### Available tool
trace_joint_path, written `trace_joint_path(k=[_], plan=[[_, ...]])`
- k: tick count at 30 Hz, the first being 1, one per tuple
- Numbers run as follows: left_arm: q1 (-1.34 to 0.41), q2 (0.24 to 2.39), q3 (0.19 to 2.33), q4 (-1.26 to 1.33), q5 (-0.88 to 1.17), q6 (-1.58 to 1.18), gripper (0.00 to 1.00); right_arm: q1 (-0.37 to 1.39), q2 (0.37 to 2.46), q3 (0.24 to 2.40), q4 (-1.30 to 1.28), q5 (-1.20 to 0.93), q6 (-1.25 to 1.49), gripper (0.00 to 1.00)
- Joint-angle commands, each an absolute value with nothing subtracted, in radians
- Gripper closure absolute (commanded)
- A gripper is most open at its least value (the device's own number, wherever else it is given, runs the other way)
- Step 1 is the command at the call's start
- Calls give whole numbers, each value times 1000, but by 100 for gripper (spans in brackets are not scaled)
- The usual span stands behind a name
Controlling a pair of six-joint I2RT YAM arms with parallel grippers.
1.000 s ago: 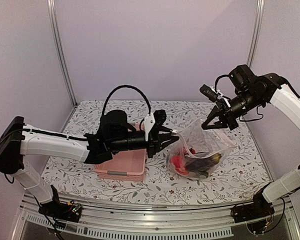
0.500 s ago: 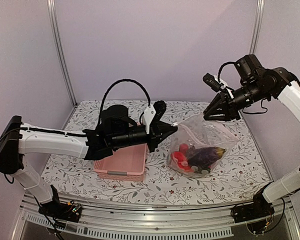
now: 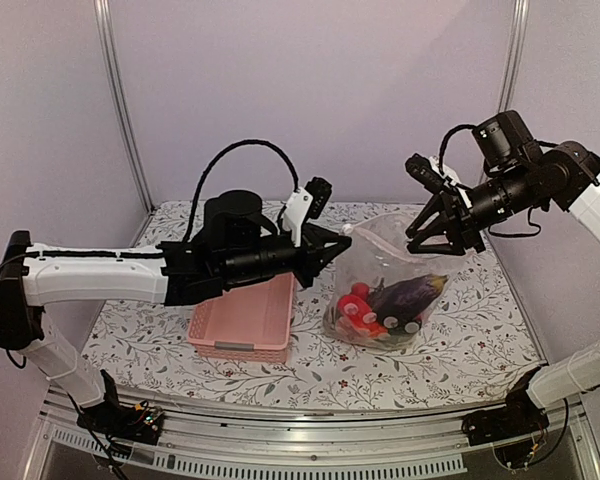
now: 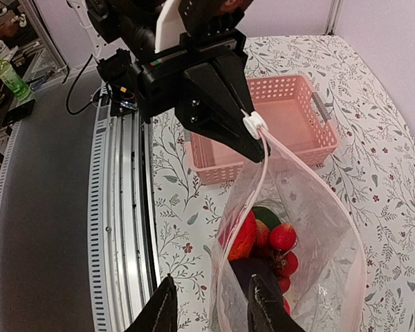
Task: Place the food in the zip-top bag and seal the zipper
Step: Pass from the left arm to the right
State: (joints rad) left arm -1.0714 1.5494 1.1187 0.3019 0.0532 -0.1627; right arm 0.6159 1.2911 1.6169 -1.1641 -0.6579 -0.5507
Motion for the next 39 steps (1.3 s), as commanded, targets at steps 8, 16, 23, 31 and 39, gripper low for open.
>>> trace_joint_path(k=[8,16,23,31,39], plan=[[-1113,1523,1209,198,34,-146,100,660,1359,1577,-1099,-575,-507,62],[-1134,1499,1192,185,46,-122,100,682,1420,1610,-1068,-553,-507,87],[-1137,1466,1108,251,3,-121,63,693,1408,1600,-1006,-627,-557,100],[-1132,1505,1035,405,-36,-60,54,702,1384,1597,-989,-667,-583,100],[-1106,1537,977,596,-37,-46,54,706,1394,1589,-1005,-670,-589,100]])
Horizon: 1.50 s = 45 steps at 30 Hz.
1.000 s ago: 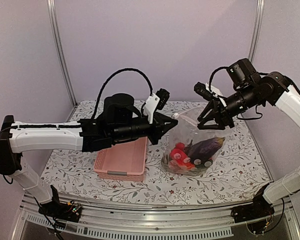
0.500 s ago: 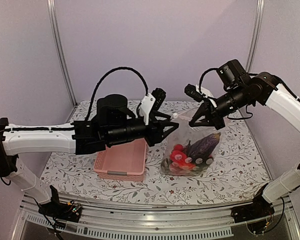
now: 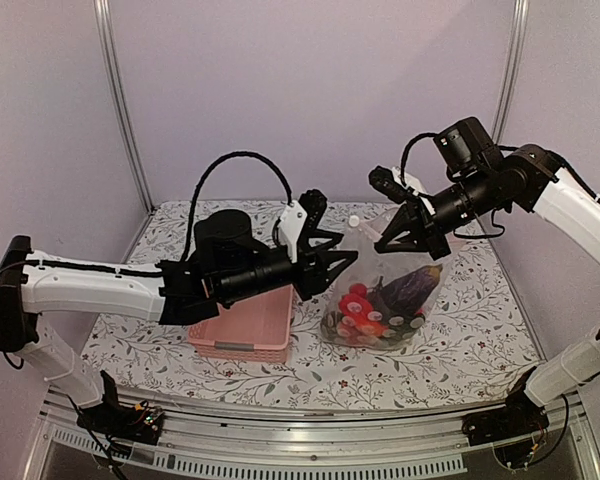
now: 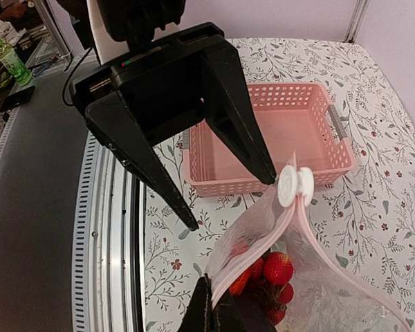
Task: Place the food in the zip-top bag and seal the zipper
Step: Pass from the left arm to the right, then pass from the right arm to the left
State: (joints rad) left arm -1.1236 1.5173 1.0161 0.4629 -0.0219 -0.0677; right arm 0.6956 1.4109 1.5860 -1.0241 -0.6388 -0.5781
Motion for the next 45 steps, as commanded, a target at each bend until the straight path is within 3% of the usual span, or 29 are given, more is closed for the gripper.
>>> trace_joint_path(k=[1,8,14,25,34,45], plan=[[-1103,1542,977,605,-38,-46,54,706,1392,1589,-1007,-668,-589,100],[-1062,1543,959,629,-9,-26,54,707,1391,1586,-1025,-667,-595,100],[-1021,1570,987,632,186,-6,50,709,1405,1586,-1021,-651,-600,100],[-988,1672,1055,681,331,-40,67,709,1458,1614,-1001,-566,-586,100],[-934,1685,1000,838,392,-158,73,707,1477,1626,-970,-473,-555,100],[-919,1679,995,834,403,-163,85,708,1498,1654,-971,-453,-535,100]])
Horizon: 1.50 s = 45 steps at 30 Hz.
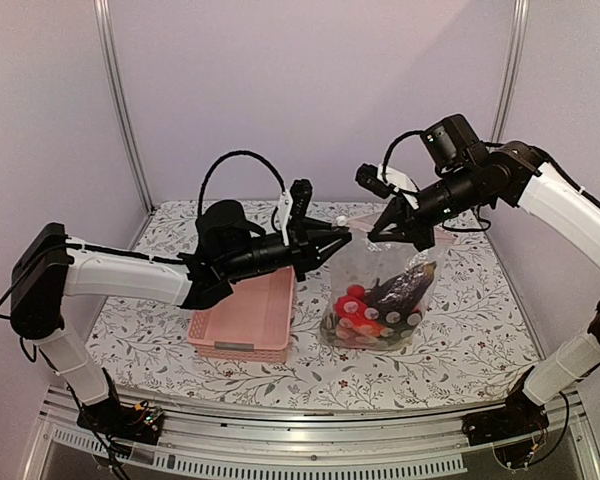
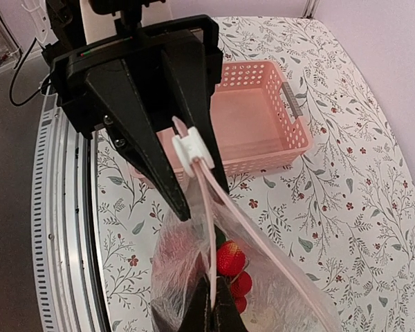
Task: Place the food in the zip-top bag and seal the zipper
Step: Pass from the right arm to the left, then hold the zipper from the zipper food storage bag.
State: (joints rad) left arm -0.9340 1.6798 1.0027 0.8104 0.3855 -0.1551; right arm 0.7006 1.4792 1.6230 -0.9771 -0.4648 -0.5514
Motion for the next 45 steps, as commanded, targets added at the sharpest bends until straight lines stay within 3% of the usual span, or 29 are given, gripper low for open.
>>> trace_joint_path(k=[1,4,8,15,22,27,45], plan=[[-920,1679,995,833,405,-163,85,707,1500,1655,-972,-454,-535,100],[-918,1678,1000,834,408,-163,88,709,1505,1657,-979,-456,-535,99],[-918,1672,1007,819,403,-163,100,708,1505,1663,-986,-449,-537,98],[-921,1622,1010,704,388,-178,100,709,1473,1755,-969,-364,-599,91],[-932,1562,1014,597,426,-204,100,723,1423,1759,-926,-544,-630,69],[-959,1529,1015,548,420,-210,100,781,1443,1765,-933,-539,-675,61],[-1029,1494,1009,509,345,-183,100,887,1513,1749,-924,-433,-709,72]])
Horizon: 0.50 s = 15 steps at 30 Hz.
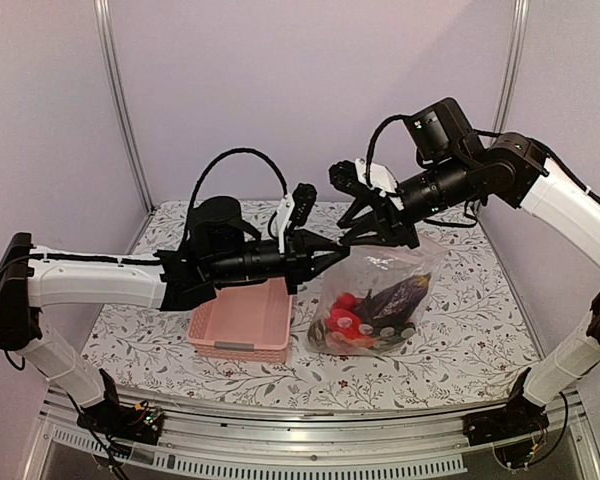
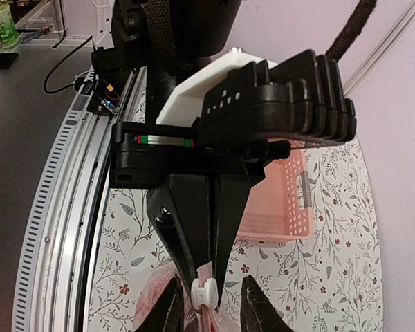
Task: Place the food in the zip-top bag and seal the zipper
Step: Hold the zipper from the zipper food storage bag.
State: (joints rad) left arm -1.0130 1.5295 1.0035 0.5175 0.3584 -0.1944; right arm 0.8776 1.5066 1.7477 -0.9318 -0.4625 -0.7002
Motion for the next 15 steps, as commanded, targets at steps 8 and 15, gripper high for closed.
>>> trace_joint_path(k=[8,15], plan=[[-1030,1488,1015,506,347,-180,100,898,1503,1712,-924,-396,-722,73],[-1030,1487,1019,500,345,-174,100,914,1499,1699,-916,-364,-729,80]])
